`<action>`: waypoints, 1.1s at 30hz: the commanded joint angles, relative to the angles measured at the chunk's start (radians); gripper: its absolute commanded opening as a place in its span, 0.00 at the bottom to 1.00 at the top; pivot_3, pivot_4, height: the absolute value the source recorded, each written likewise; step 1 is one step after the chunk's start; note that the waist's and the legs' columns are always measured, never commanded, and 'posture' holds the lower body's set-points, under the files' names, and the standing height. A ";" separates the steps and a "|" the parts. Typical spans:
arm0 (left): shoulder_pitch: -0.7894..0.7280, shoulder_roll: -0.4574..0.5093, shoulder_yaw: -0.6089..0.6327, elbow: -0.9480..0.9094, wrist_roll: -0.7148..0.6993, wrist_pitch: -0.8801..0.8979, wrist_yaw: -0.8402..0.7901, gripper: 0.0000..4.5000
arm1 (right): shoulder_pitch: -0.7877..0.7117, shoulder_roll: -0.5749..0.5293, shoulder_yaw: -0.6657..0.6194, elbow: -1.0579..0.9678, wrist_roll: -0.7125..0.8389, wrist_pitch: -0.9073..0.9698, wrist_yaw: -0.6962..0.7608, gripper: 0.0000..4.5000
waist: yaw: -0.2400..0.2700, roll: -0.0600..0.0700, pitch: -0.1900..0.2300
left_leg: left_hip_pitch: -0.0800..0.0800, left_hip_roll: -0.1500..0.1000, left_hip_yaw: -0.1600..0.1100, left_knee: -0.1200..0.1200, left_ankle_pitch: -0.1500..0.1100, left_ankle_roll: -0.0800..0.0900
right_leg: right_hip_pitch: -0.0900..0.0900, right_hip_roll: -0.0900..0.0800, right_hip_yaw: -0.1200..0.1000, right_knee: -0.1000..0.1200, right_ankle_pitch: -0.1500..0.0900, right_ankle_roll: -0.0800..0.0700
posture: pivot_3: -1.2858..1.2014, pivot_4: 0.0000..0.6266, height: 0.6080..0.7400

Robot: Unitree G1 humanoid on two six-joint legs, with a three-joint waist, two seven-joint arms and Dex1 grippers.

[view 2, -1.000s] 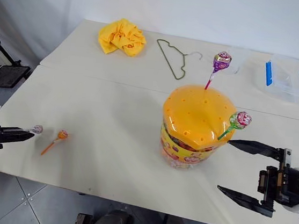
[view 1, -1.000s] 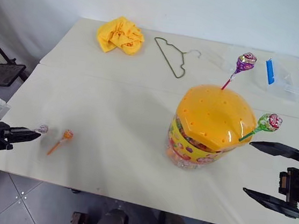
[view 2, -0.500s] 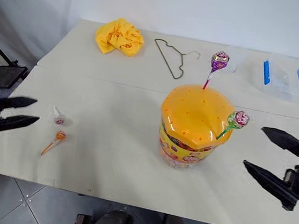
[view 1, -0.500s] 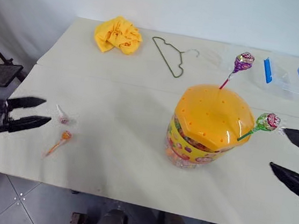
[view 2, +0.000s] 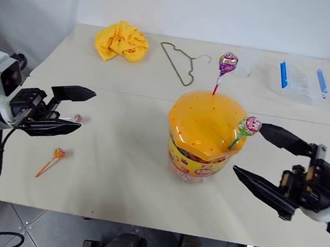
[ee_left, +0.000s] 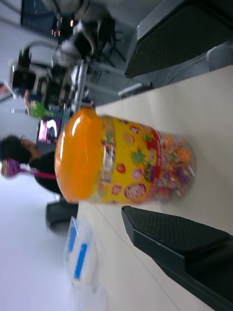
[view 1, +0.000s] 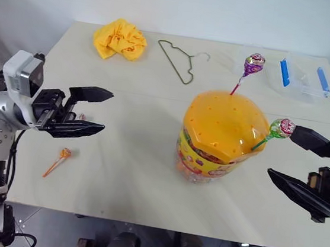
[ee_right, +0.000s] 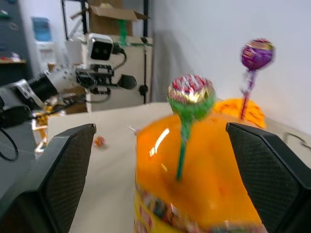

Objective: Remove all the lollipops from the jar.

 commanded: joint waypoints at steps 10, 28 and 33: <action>-0.008 -0.030 -0.013 -0.060 -0.028 -0.009 -0.019 1.00 | -0.094 -0.007 0.097 0.005 -0.008 0.012 -0.069 0.65 | 0.019 0.000 0.000 | -0.001 0.000 -0.001 0.001 0.000 0.000 | 0.000 0.000 -0.001 -0.001 0.000 0.000 | 0.52 0.24 1.00; -0.059 -0.073 -0.087 -0.015 0.014 -0.065 -0.089 1.00 | -0.004 -0.135 -0.366 0.259 0.111 0.142 -0.280 0.01 | 0.026 0.000 0.000 | -0.002 0.000 -0.001 0.001 0.000 0.001 | 0.000 0.000 -0.002 -0.002 0.000 0.000 | 0.52 0.24 1.00; -0.066 -0.090 -0.140 0.015 0.071 -0.128 -0.125 1.00 | 0.232 -0.256 -0.315 0.425 -0.329 0.211 -0.391 0.01 | 0.023 0.000 0.000 | -0.002 -0.004 0.002 0.001 -0.001 0.004 | 0.000 0.002 -0.001 -0.005 0.000 0.001 | 0.52 0.24 1.00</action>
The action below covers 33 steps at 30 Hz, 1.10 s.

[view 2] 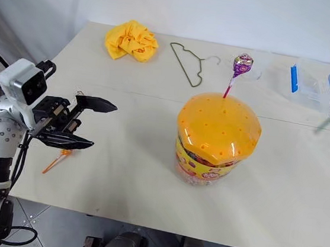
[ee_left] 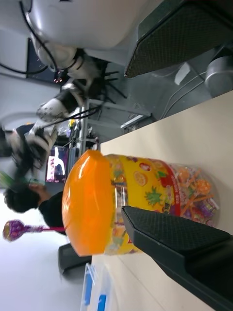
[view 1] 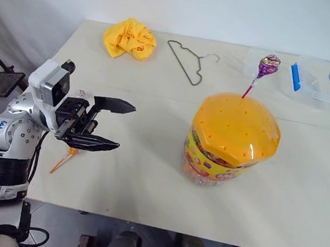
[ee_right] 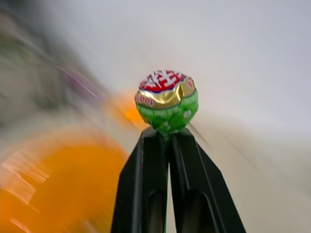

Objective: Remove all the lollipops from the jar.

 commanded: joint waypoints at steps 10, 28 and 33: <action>-0.017 -0.047 -0.063 -0.036 0.073 -0.083 0.019 1.00 | 0.051 -0.029 0.339 0.318 -0.566 -0.036 -0.015 0.01 | -0.015 0.001 0.000 | 0.001 0.001 0.003 -0.001 0.001 -0.001 | -0.002 0.001 0.001 0.002 0.000 0.000 | 0.52 0.24 1.00; 0.045 -0.073 0.093 -0.065 -0.006 -0.001 0.268 1.00 | -0.129 0.041 0.140 0.254 -0.375 -0.301 0.466 0.89 | -0.014 0.002 0.000 | 0.001 0.003 0.003 0.000 0.000 -0.001 | -0.002 0.002 0.001 0.002 0.000 0.001 | 0.52 0.24 1.00; 0.105 -0.093 0.160 -0.017 -0.022 -0.015 0.322 1.00 | -0.367 0.042 0.298 0.043 -0.154 -0.133 0.390 0.89 | -0.025 0.002 0.000 | 0.002 0.004 0.002 0.000 0.001 -0.003 | -0.001 0.000 0.001 0.002 0.000 0.001 | 0.52 0.24 1.00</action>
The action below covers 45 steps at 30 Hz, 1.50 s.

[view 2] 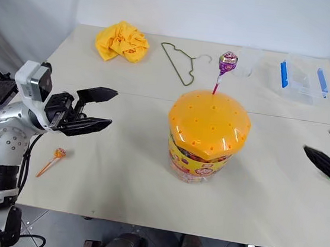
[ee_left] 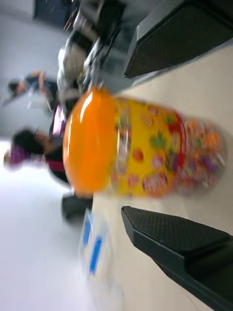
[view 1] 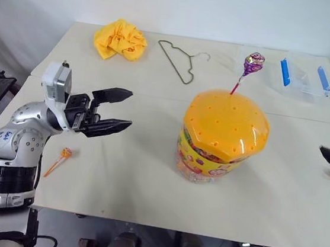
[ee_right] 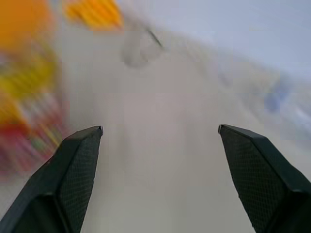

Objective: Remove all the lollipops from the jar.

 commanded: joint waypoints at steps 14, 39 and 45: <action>0.146 0.005 0.107 -0.103 -0.118 0.059 0.034 1.00 | -0.619 0.151 0.507 -0.082 0.132 0.195 -0.087 0.89 | 0.016 0.000 0.000 | -0.006 -0.002 -0.004 0.000 0.000 0.000 | -0.004 -0.003 -0.002 0.002 0.000 0.000 | 0.52 0.24 1.00; -0.004 0.034 -0.065 -0.133 -0.053 -0.008 -0.137 1.00 | -0.475 -0.059 0.073 0.213 0.068 0.238 -0.144 0.01 | 0.018 0.000 0.000 | -0.017 -0.005 -0.003 0.003 0.001 0.001 | -0.014 -0.002 -0.005 0.006 0.000 -0.001 | 0.52 0.24 1.00; -0.017 0.056 -0.124 -0.084 0.007 -0.062 -0.237 1.00 | -0.072 -0.208 -0.046 0.266 -0.198 0.253 -0.148 0.01 | 0.011 0.000 0.000 | -0.016 -0.005 0.001 0.002 0.002 0.002 | -0.014 0.000 -0.003 0.005 0.000 0.000 | 0.52 0.24 1.00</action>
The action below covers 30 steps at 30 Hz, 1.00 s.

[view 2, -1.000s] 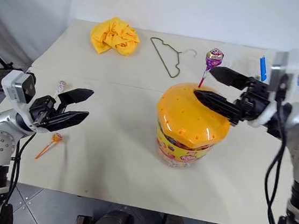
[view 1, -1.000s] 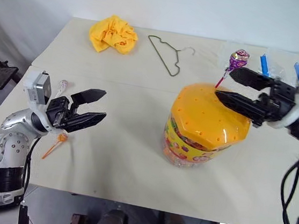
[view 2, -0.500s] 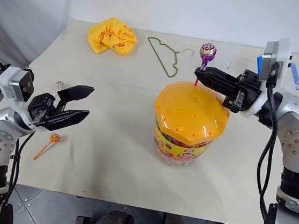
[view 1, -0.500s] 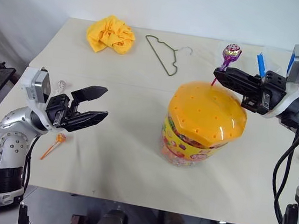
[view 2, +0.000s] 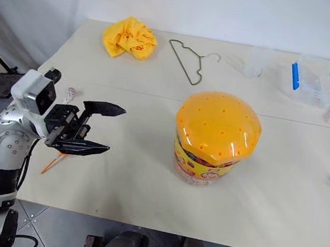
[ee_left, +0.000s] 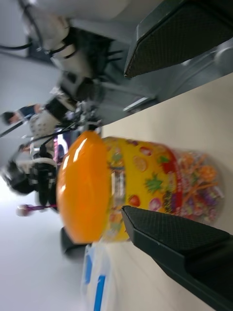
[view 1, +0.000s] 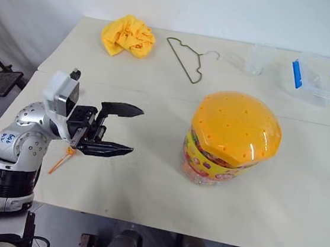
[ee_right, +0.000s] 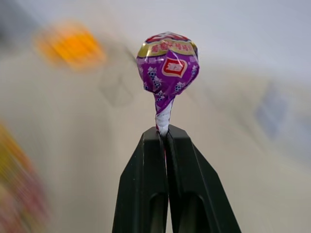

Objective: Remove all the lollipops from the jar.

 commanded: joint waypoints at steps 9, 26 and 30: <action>-0.022 0.001 -0.072 0.049 0.079 -0.079 -0.082 1.00 | 0.372 0.049 -0.033 -0.058 -0.365 -0.071 -0.126 0.01 | -0.022 0.001 0.000 | 0.005 0.001 0.006 -0.001 0.001 0.000 | 0.000 0.000 0.005 0.000 0.001 0.002 | 0.52 0.24 1.00; -0.006 0.066 -0.037 0.058 0.087 -0.031 -0.041 1.00 | 0.372 0.179 -0.167 -0.093 -0.244 -0.324 0.087 0.90 | -0.016 0.001 0.000 | 0.004 0.001 0.005 -0.001 0.001 0.000 | 0.000 -0.001 0.004 -0.001 0.001 0.002 | 0.52 0.24 1.00; 0.032 0.094 0.007 0.119 0.155 -0.088 0.024 1.00 | 0.334 0.233 -0.238 -0.180 -0.080 -0.389 0.242 0.99 | -0.023 0.001 0.000 | 0.005 0.002 0.005 -0.001 0.001 0.000 | 0.001 0.000 0.003 -0.001 0.001 0.002 | 0.52 0.24 1.00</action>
